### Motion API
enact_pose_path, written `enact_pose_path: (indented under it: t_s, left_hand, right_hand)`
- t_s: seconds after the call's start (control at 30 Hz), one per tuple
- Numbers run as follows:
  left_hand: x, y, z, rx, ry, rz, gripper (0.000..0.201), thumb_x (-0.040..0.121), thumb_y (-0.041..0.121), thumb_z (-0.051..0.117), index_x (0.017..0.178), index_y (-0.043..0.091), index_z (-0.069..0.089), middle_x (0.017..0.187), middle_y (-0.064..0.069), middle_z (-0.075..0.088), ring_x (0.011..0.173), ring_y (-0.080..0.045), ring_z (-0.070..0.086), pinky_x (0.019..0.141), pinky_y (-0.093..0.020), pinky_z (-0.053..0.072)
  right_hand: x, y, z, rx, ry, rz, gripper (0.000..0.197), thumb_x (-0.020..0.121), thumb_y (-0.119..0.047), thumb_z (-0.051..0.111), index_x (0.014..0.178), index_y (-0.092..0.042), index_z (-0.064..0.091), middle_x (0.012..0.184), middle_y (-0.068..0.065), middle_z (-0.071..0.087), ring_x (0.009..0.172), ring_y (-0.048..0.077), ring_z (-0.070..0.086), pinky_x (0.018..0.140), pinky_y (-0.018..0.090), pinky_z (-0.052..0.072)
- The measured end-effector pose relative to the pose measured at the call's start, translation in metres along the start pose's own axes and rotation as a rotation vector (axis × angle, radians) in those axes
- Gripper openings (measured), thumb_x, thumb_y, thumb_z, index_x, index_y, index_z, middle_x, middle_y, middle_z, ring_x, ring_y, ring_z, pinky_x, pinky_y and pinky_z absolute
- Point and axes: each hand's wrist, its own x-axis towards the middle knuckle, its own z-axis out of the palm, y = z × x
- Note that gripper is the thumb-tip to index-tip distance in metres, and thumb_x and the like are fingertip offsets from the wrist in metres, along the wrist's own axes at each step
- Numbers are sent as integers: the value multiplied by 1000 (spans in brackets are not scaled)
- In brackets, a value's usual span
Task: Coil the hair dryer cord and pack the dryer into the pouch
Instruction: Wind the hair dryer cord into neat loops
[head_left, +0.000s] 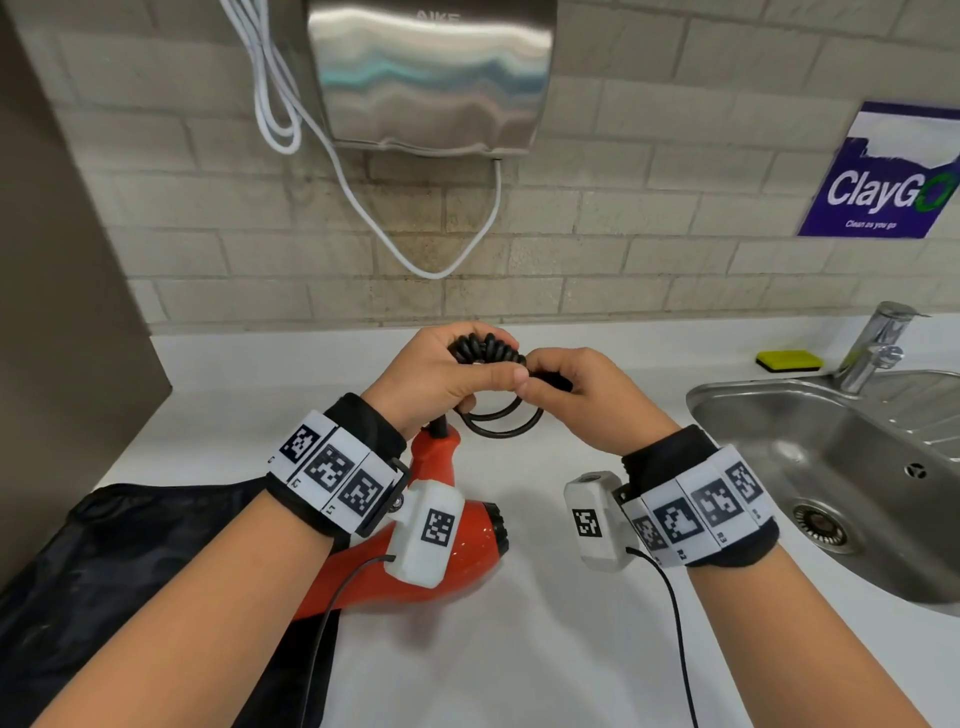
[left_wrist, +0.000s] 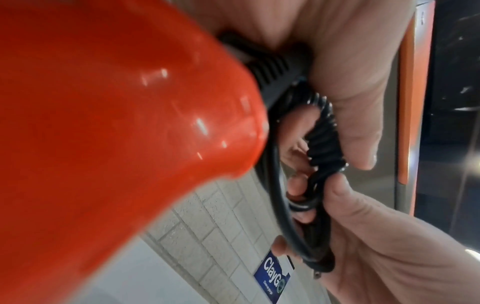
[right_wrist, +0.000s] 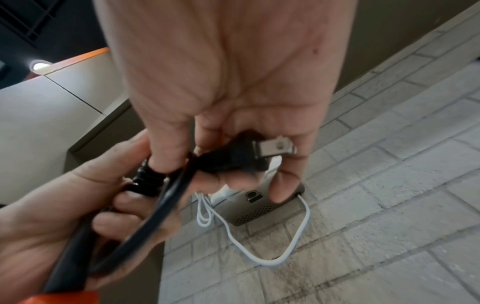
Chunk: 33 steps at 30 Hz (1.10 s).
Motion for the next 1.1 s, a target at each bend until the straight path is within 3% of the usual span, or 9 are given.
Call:
enact_pose_path:
  t_s: [0.1, 0.17, 0.3, 0.37, 0.47, 0.57, 0.8, 0.97, 1.1]
  left_hand:
    - [-2, -5, 0, 25, 19, 78, 26, 78, 6, 67, 94, 26, 60, 85, 5, 61, 67, -1, 57, 64, -18, 49]
    - [-4, -11, -2, 29, 50, 106, 37, 78, 5, 67, 103, 31, 56, 94, 6, 60, 75, -3, 58, 75, -17, 50]
    - [-10, -32, -6, 48, 40, 60, 59, 78, -2, 66, 123, 29, 43, 114, 0, 59, 90, -7, 59, 89, -24, 48]
    - [-14, -46, -9, 82, 29, 40, 62, 77, 0, 68, 125, 30, 41, 113, 2, 60, 95, -5, 59, 88, -23, 47]
    - [-21, -66, -14, 227, -6, -47, 58, 64, 28, 71, 114, 40, 45, 120, 4, 60, 107, -11, 58, 94, -30, 47]
    - [-30, -85, -15, 420, -62, -162, 62, 59, 44, 66, 117, 37, 46, 112, 1, 63, 102, -16, 61, 94, -37, 49]
    - [-36, -101, -5, 612, -106, -229, 53, 83, 26, 64, 126, 16, 35, 109, 0, 54, 96, -17, 56, 82, -27, 45]
    - [-29, -91, -4, 661, -161, -134, 36, 82, 20, 65, 106, 23, 38, 99, 0, 56, 78, -14, 55, 68, -23, 41]
    - [-18, -79, -9, 683, -163, -53, 55, 78, 10, 67, 127, 23, 45, 106, 4, 57, 90, -13, 56, 79, -21, 39]
  right_hand:
    - [2, 3, 1, -39, 65, -9, 22, 91, -15, 51, 74, -29, 52, 55, -11, 43, 48, -2, 44, 50, 12, 34]
    - [1, 5, 5, -35, 75, 2, 12, 93, -13, 47, 96, -22, 54, 63, -13, 49, 54, -4, 48, 55, 11, 37]
    - [0, 13, 8, -19, 175, -17, 39, 92, -6, 43, 129, -18, 42, 78, -5, 57, 61, -8, 51, 62, 7, 40]
    - [-1, 17, 7, -6, 195, -36, 41, 92, -4, 42, 130, -19, 42, 79, -2, 57, 61, -7, 50, 62, 7, 39]
    - [-2, 22, 6, -8, 205, -35, 41, 92, -4, 41, 130, -20, 42, 80, -3, 56, 60, -6, 48, 61, 6, 38]
    - [-3, 28, 6, 10, 230, -12, 40, 92, -4, 40, 130, -20, 42, 78, -3, 55, 60, -4, 47, 62, 9, 39]
    - [-12, 43, 6, 211, 289, 58, 36, 91, -10, 38, 125, -19, 42, 74, -6, 51, 61, 13, 42, 65, 27, 39]
    - [-25, 53, -2, 304, 368, 137, 28, 92, -6, 36, 115, -19, 41, 72, -2, 50, 54, 4, 44, 52, 9, 37]
    - [-37, 65, -11, 371, 380, 246, 31, 94, 4, 29, 114, -16, 40, 72, -1, 49, 48, -2, 43, 47, 9, 36]
